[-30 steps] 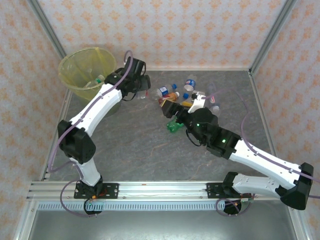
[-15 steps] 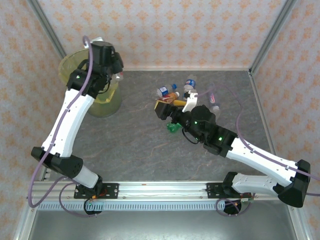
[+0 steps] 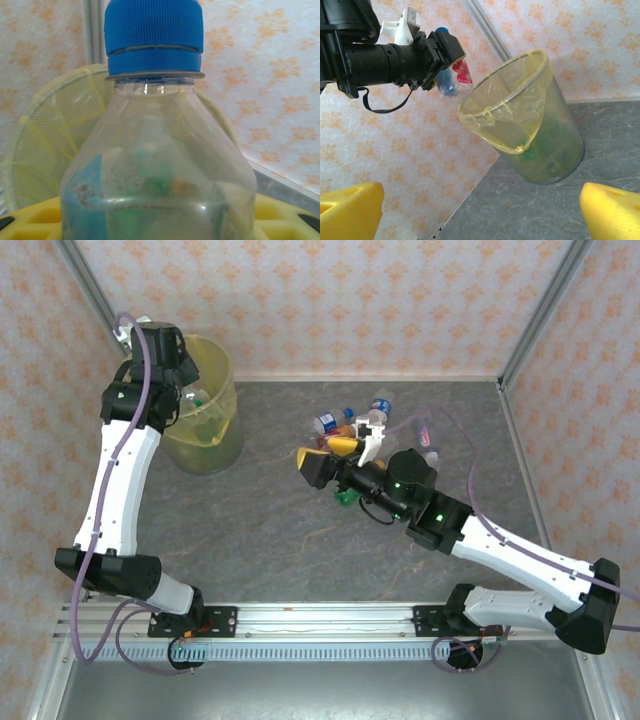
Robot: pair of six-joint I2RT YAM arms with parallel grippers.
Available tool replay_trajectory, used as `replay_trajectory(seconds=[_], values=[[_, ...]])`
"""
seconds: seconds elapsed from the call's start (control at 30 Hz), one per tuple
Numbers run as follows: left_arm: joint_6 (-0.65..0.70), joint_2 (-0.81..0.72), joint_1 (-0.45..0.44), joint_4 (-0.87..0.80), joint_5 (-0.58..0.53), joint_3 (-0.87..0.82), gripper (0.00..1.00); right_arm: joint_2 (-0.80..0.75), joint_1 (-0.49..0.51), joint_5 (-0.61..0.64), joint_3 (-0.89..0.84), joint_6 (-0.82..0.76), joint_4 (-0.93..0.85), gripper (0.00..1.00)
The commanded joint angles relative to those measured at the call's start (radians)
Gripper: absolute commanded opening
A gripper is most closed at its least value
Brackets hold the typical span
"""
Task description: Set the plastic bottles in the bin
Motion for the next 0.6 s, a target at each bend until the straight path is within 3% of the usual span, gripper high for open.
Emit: replay_trajectory(seconds=[0.0, 0.43, 0.53, 0.57], values=[[0.009, -0.001, 0.048, 0.059, 0.048, -0.013, 0.54, 0.011, 0.007, -0.026, 0.043, -0.015, 0.004, 1.0], [-0.024, 0.115, 0.147, 0.102, 0.184, -0.033, 0.57, 0.009, 0.008, -0.007, 0.058, 0.002, -0.046, 1.0], [-0.026, 0.13, 0.149, 0.092, 0.195, -0.016, 0.75, 0.007, 0.008, -0.003, 0.057, 0.006, -0.051, 1.0], [-0.03, 0.13, 0.149, 0.088, 0.194, -0.009, 0.86, 0.01, 0.007, 0.0, 0.057, 0.008, -0.053, 1.0]])
